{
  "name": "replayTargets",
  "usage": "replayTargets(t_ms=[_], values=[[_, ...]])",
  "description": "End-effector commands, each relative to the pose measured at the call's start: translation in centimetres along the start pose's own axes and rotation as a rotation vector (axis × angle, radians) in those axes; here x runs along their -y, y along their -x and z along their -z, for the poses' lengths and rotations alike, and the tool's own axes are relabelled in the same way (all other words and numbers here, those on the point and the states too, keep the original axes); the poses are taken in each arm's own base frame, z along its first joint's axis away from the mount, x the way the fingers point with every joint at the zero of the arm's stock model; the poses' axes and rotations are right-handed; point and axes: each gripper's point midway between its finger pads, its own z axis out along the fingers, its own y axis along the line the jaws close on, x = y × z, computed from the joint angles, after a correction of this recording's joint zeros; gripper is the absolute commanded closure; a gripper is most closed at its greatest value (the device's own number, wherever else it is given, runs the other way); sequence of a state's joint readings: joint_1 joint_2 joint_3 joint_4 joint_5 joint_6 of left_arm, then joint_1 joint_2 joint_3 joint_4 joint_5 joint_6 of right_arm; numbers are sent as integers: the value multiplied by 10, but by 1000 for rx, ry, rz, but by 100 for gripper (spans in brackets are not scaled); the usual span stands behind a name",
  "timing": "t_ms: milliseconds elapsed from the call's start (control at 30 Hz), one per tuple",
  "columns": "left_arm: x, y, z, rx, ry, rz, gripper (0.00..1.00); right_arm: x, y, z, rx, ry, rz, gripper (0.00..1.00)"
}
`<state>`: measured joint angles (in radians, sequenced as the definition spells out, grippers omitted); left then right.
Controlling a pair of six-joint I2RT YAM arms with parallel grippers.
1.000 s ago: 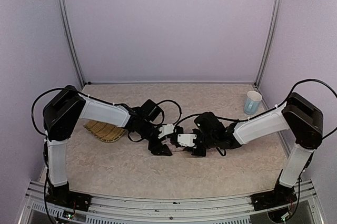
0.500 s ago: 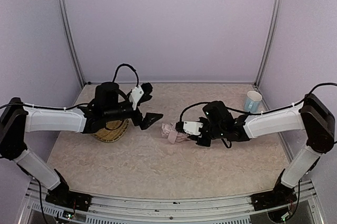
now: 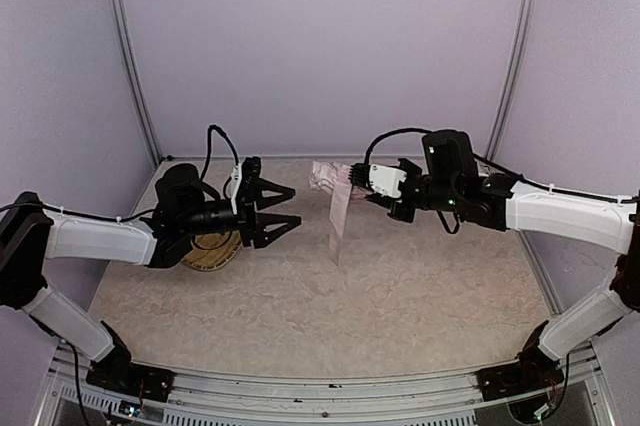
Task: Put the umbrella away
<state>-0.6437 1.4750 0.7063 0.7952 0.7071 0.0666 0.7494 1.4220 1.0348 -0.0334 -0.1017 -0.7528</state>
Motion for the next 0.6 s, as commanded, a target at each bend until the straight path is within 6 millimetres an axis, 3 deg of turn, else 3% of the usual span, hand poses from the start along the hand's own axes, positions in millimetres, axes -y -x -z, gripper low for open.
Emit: replayTargets(t_ms=[0,133,233,367,567], values=[[18,-7,-5,17,-74,-77,27,43,58,31,159,-66,90,100],[30,-10,-18,61,-151,-96,18,55,78,41,210,-83,133,100],[27,-13,-33,69,-149,-97,14,62,88,45,231,-90,148,100],[19,-15,-49,83,-163,-85,13,65,101,50,273,-83,163,100],[34,-31,-71,49,-240,-66,15,70,107,51,289,-86,168,100]])
